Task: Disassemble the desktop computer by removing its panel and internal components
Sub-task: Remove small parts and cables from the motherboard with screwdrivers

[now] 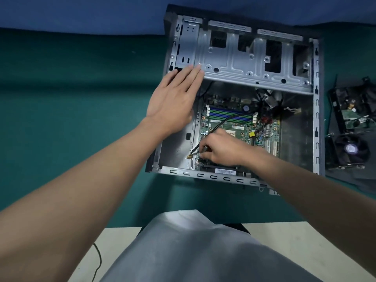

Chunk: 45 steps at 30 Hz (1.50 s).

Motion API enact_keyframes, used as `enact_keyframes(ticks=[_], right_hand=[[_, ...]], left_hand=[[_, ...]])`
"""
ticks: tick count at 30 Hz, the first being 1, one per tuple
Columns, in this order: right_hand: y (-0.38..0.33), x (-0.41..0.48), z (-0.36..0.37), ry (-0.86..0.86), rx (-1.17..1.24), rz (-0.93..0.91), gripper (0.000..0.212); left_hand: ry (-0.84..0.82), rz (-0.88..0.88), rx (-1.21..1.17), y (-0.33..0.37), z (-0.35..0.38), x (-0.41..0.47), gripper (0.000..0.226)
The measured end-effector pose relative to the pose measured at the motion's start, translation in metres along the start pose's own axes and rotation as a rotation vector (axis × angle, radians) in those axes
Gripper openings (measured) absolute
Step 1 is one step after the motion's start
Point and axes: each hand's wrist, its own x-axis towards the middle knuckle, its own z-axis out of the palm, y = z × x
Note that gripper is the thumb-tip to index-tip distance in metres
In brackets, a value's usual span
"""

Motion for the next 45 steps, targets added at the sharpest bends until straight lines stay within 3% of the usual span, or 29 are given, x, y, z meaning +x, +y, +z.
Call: enact_keyframes(ticks=[8, 20, 26, 35, 39, 45], right_hand=[[-0.002, -0.001, 0.001, 0.006, -0.021, -0.008, 0.013], [-0.023, -0.004, -0.023, -0.217, -0.393, -0.253, 0.038], [-0.037, 0.002, -0.027, -0.273, -0.511, -0.356, 0.034], [-0.03, 0.006, -0.014, -0.199, -0.61, -0.199, 0.03], [-0.035, 0.006, -0.015, -0.247, -0.569, -0.098, 0.039], [-0.038, 0.007, -0.019, -0.265, -0.516, -0.15, 0.041]], left_hand=[[-0.012, -0.002, 0.049, 0.001, 0.0, -0.001, 0.084], [-0.006, -0.011, 0.017, 0.0, -0.004, -0.001, 0.079], [-0.004, -0.012, 0.017, 0.0, -0.004, -0.001, 0.079], [-0.001, -0.014, -0.003, 0.001, -0.007, -0.001, 0.077], [-0.005, -0.012, -0.013, 0.001, -0.008, -0.001, 0.077], [0.002, -0.012, -0.022, 0.001, -0.008, -0.001, 0.075]])
